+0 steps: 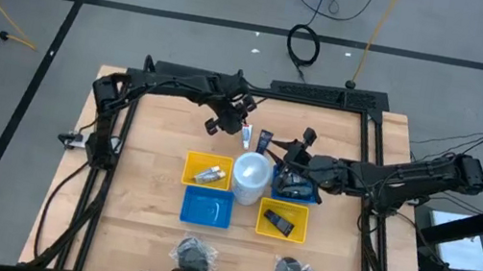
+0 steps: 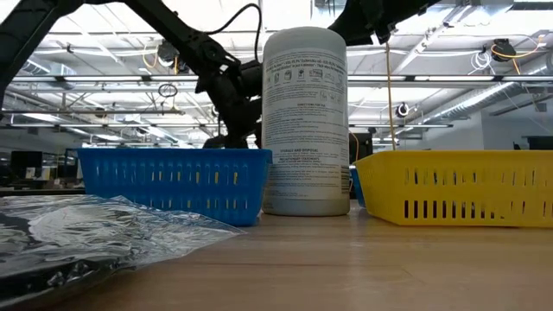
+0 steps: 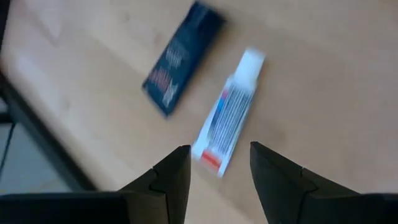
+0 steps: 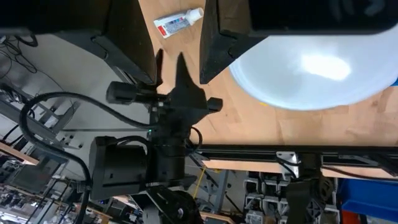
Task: Pick & Place Travel size toiletries
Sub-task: Put the white toothpaste into the top yellow bin
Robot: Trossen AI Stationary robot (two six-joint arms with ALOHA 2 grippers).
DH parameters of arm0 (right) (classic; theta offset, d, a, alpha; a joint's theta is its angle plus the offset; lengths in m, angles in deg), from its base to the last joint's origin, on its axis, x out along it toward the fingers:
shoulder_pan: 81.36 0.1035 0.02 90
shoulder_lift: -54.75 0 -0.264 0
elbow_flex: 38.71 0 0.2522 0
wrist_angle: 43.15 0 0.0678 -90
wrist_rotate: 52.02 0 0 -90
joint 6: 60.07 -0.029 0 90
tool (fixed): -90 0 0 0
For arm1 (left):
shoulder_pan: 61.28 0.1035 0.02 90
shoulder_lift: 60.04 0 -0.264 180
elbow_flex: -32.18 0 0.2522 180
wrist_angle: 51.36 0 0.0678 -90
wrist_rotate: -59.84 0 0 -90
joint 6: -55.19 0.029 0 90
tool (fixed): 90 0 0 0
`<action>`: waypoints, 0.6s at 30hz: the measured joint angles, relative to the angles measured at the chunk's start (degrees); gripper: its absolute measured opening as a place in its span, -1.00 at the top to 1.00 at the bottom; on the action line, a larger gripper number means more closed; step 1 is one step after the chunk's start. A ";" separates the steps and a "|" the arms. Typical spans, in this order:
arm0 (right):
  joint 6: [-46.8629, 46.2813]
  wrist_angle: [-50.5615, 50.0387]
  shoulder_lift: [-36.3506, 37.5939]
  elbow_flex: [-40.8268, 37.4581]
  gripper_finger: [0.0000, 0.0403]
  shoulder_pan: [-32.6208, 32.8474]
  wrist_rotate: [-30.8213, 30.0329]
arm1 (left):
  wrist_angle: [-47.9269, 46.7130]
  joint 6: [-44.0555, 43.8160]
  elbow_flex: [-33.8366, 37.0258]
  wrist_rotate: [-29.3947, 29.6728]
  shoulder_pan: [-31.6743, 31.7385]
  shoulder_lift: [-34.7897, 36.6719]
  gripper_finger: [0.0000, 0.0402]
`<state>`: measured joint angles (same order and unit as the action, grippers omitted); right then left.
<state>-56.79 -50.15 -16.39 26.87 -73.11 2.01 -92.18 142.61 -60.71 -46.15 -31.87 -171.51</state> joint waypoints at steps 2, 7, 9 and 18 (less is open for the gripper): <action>0.21 -0.08 0.00 0.00 0.43 0.00 0.01 | -0.17 0.02 0.00 -3.17 0.00 -0.71 0.20; 0.04 -0.17 0.00 0.00 0.43 0.00 0.00 | -0.14 1.48 -0.02 -1.39 -1.37 -3.70 0.20; -0.74 -0.46 0.00 0.00 0.43 0.00 0.02 | 0.33 1.72 -0.02 -0.47 -1.93 -4.76 0.20; -1.10 -1.45 0.00 0.00 0.43 0.00 0.02 | 2.82 1.54 -0.04 2.15 -2.69 -5.06 0.20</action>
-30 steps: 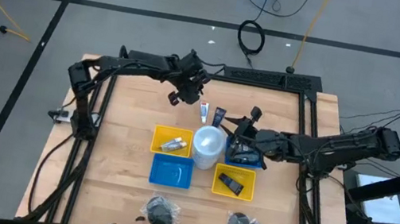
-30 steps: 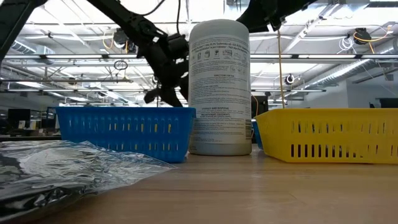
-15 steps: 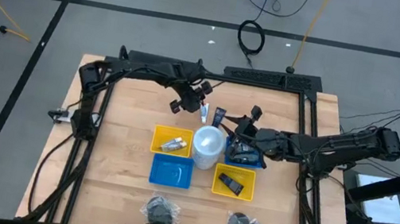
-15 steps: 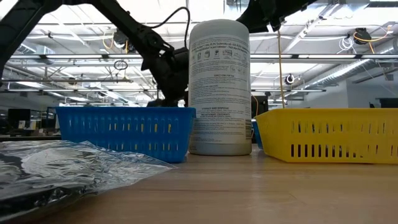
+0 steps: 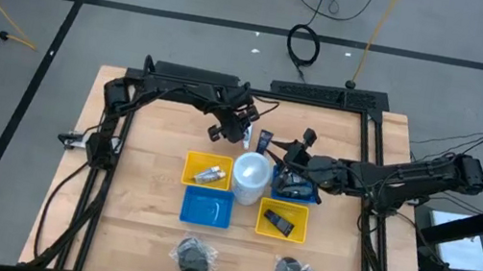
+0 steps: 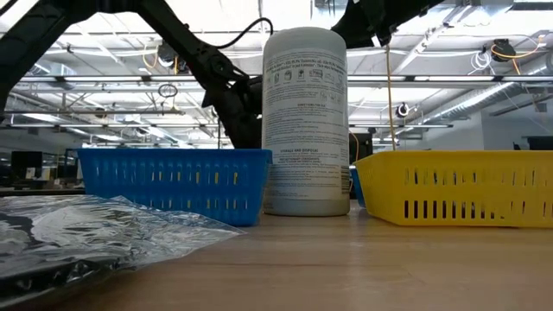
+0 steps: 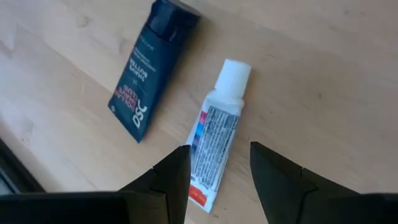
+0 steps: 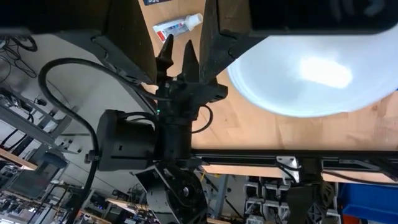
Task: Pick & Place Travel size toiletries
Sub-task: Put the white toothpaste into the top yellow bin
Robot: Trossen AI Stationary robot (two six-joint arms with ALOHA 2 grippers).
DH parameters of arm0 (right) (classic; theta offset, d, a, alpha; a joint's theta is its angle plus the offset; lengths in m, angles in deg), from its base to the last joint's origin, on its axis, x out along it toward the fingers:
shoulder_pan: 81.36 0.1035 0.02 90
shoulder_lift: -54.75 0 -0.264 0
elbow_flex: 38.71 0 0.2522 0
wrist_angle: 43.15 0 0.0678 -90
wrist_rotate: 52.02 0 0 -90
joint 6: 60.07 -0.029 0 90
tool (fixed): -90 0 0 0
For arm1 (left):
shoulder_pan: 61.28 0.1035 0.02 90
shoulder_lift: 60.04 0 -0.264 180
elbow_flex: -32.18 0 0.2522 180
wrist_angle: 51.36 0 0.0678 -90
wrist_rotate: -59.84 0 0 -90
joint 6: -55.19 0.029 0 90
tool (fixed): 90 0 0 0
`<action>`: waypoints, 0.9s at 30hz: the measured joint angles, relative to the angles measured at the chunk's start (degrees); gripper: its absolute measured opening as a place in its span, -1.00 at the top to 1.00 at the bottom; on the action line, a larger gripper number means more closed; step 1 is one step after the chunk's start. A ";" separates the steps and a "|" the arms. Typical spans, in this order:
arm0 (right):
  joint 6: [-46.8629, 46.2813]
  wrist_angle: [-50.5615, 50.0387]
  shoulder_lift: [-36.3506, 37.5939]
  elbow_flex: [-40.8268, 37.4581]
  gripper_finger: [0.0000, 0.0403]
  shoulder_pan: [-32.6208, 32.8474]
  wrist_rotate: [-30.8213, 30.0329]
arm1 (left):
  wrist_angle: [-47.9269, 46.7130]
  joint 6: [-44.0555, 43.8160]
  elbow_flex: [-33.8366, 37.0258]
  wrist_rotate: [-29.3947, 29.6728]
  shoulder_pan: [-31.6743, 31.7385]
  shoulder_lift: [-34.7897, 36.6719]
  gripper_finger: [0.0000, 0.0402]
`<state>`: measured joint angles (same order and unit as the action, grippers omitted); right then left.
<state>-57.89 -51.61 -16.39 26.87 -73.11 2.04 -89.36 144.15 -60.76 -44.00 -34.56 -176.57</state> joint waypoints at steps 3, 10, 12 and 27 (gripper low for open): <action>0.00 -0.02 0.00 0.00 0.43 0.00 0.00 | -0.09 1.83 0.00 3.15 -0.89 0.00 0.20; -0.01 -0.82 0.00 0.00 0.43 0.00 -0.01 | 0.66 5.37 0.04 5.16 -2.92 0.83 0.20; -0.02 -1.24 0.00 -0.01 0.43 -0.02 0.00 | 1.73 6.32 -0.04 6.34 -3.27 0.87 0.20; -1.96 -1.92 -0.02 -0.04 0.43 -0.44 -0.02 | -1.71 17.92 0.01 7.86 -5.84 -0.60 0.20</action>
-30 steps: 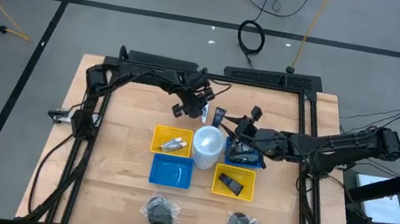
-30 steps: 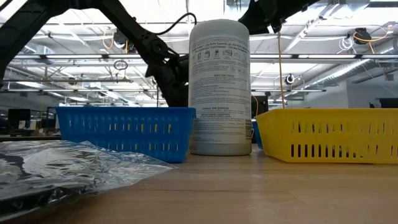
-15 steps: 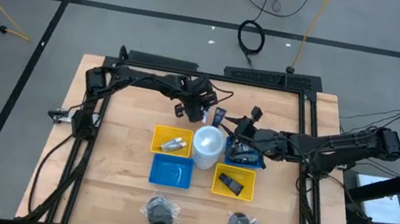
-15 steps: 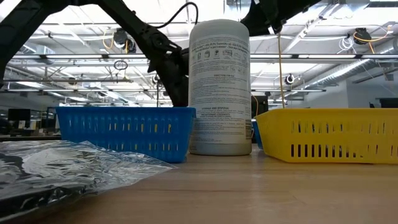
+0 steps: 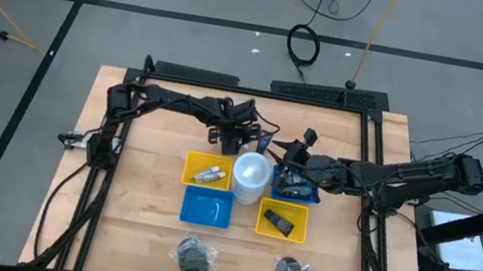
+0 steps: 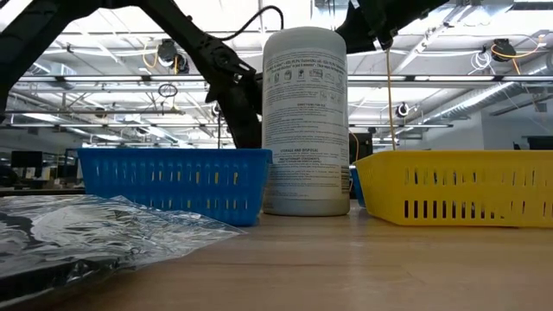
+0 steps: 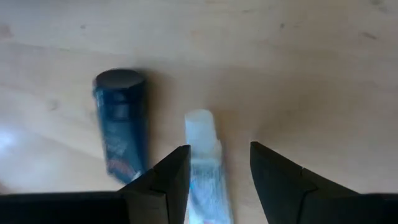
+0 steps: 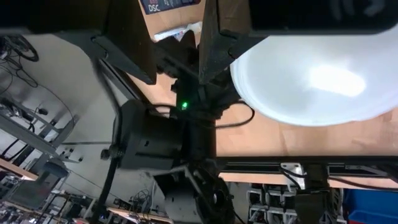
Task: Pick & Place Travel size toiletries
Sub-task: Put the white toothpaste into the top yellow bin
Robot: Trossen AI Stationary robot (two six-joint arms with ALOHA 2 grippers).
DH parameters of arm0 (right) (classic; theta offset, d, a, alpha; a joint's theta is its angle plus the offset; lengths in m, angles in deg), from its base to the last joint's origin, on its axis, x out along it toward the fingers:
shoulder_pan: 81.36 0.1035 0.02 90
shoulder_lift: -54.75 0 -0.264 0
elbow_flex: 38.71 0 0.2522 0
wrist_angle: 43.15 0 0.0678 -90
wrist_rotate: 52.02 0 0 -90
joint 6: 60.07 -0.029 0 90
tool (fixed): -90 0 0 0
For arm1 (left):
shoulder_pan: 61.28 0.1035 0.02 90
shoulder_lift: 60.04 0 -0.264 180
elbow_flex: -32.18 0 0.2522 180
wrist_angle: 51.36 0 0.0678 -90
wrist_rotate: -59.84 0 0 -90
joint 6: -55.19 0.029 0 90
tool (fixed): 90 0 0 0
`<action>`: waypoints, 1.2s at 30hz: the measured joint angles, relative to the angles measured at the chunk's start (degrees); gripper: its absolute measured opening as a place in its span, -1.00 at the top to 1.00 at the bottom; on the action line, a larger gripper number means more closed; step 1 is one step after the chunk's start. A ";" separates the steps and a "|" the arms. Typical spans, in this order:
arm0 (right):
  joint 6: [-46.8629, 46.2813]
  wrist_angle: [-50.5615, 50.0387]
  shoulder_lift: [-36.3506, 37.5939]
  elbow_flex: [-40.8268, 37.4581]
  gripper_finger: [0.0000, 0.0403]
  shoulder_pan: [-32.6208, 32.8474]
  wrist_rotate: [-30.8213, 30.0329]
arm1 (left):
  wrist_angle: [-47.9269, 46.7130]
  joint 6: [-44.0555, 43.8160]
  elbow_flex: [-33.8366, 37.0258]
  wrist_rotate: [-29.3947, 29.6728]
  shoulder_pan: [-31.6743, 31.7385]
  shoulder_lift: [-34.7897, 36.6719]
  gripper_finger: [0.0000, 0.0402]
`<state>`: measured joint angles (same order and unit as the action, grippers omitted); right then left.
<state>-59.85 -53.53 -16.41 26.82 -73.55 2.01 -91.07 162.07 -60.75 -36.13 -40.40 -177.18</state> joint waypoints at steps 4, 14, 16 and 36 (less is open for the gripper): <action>-0.03 -0.22 -0.02 -0.02 0.43 0.02 0.00 | 0.48 -0.06 -0.07 -0.38 -0.29 -1.17 0.20; -1.10 -1.00 -0.02 -0.04 0.43 -0.24 0.01 | 2.98 0.14 -0.18 -0.48 -1.13 -2.53 0.20; -1.10 -1.18 -0.02 -0.04 0.43 -0.25 0.00 | 3.37 0.03 -0.24 -0.82 -0.66 -3.13 0.21; -1.54 -1.50 -0.02 -0.04 0.43 -0.37 0.00 | 1.72 -5.34 0.15 0.24 -0.09 -1.93 0.85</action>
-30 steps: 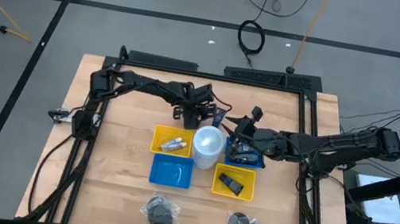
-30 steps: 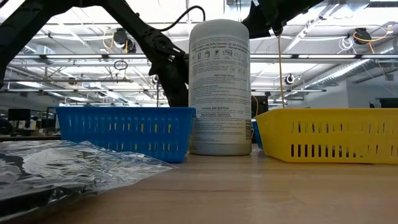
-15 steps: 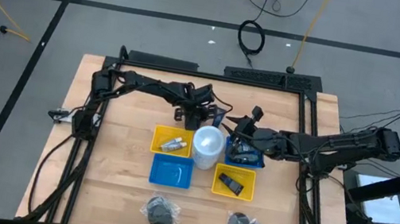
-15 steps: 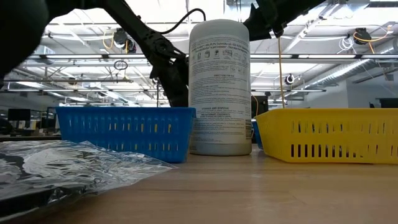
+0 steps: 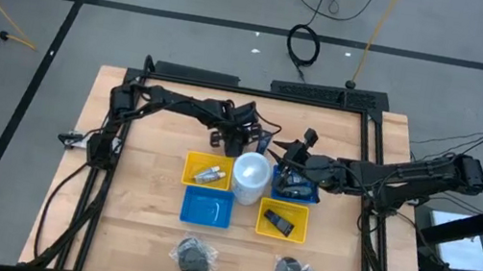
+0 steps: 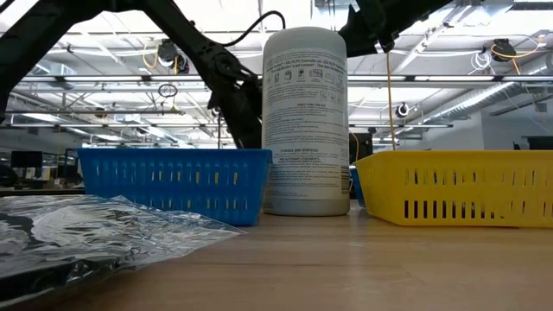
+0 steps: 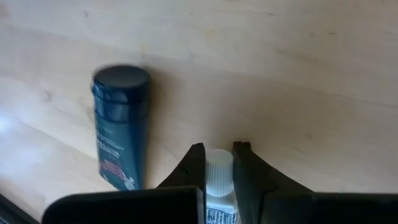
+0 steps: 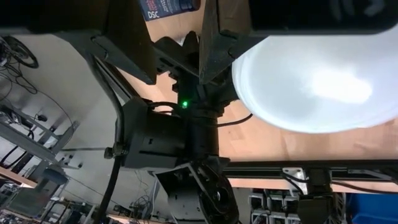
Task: Pick & Place Travel size toiletries
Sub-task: Put the white toothpaste into the top yellow bin
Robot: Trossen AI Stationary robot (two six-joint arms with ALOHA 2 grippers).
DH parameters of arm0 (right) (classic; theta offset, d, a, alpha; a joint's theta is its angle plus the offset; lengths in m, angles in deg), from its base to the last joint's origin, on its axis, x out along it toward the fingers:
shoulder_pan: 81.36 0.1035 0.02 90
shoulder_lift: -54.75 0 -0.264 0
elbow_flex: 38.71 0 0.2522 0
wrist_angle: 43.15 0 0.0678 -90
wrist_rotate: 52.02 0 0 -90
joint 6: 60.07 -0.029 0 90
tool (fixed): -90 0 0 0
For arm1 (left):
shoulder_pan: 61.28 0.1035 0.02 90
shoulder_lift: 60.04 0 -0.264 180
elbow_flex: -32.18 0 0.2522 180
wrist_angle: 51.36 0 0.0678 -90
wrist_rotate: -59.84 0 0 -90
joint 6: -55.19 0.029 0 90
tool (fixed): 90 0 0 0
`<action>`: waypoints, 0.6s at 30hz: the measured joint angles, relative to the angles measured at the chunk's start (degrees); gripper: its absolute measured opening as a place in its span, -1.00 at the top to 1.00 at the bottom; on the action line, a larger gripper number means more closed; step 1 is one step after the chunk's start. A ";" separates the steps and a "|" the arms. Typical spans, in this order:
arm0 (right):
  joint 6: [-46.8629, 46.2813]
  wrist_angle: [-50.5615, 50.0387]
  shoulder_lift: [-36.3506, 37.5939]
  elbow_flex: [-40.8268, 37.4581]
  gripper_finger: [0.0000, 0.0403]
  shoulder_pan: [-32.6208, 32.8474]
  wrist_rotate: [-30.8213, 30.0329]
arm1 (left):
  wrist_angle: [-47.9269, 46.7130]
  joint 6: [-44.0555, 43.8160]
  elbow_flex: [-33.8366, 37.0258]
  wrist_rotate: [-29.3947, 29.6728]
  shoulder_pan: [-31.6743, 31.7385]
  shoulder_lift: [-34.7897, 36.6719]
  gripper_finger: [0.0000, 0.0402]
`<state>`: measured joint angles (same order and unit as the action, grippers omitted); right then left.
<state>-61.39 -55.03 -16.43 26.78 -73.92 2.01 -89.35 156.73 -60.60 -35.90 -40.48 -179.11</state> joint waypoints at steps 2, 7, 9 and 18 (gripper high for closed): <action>0.00 -0.01 0.00 0.00 0.43 0.00 0.00 | -0.57 -1.30 0.10 1.29 -0.07 0.98 0.85; 0.31 -0.01 0.00 -0.02 0.43 0.00 0.00 | -1.17 -5.19 0.04 1.31 -0.22 5.73 0.85; 0.35 -0.03 0.00 -0.02 0.43 0.00 -0.02 | -1.75 -7.72 0.04 1.29 -0.43 7.82 0.85; 1.49 0.05 0.00 -0.02 0.43 -1.23 -0.01 | -6.66 -26.15 0.02 1.53 -0.63 21.67 0.85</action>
<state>-59.90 -54.97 -16.43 26.76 -75.15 2.00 -96.01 130.58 -60.58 -34.37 -41.12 -157.45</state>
